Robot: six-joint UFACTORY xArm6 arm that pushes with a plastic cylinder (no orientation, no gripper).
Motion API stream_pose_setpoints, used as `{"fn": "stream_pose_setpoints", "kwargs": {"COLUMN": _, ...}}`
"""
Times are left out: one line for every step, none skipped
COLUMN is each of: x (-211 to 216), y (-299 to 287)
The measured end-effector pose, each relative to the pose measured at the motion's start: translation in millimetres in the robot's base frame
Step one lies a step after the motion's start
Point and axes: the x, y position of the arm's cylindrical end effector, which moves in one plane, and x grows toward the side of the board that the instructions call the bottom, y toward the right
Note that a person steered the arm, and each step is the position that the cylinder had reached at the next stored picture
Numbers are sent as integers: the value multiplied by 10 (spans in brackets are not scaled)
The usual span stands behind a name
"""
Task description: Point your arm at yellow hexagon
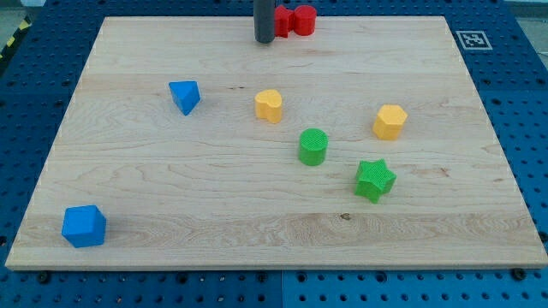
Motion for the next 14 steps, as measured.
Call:
{"fn": "stream_pose_setpoints", "kwargs": {"x": 359, "y": 19}}
{"fn": "stream_pose_setpoints", "kwargs": {"x": 375, "y": 91}}
{"fn": "stream_pose_setpoints", "kwargs": {"x": 510, "y": 604}}
{"fn": "stream_pose_setpoints", "kwargs": {"x": 524, "y": 699}}
{"fn": "stream_pose_setpoints", "kwargs": {"x": 612, "y": 860}}
{"fn": "stream_pose_setpoints", "kwargs": {"x": 746, "y": 1172}}
{"fn": "stream_pose_setpoints", "kwargs": {"x": 753, "y": 1183}}
{"fn": "stream_pose_setpoints", "kwargs": {"x": 884, "y": 1507}}
{"fn": "stream_pose_setpoints", "kwargs": {"x": 914, "y": 1664}}
{"fn": "stream_pose_setpoints", "kwargs": {"x": 914, "y": 1666}}
{"fn": "stream_pose_setpoints", "kwargs": {"x": 914, "y": 1671}}
{"fn": "stream_pose_setpoints", "kwargs": {"x": 967, "y": 1950}}
{"fn": "stream_pose_setpoints", "kwargs": {"x": 1416, "y": 2063}}
{"fn": "stream_pose_setpoints", "kwargs": {"x": 1593, "y": 2082}}
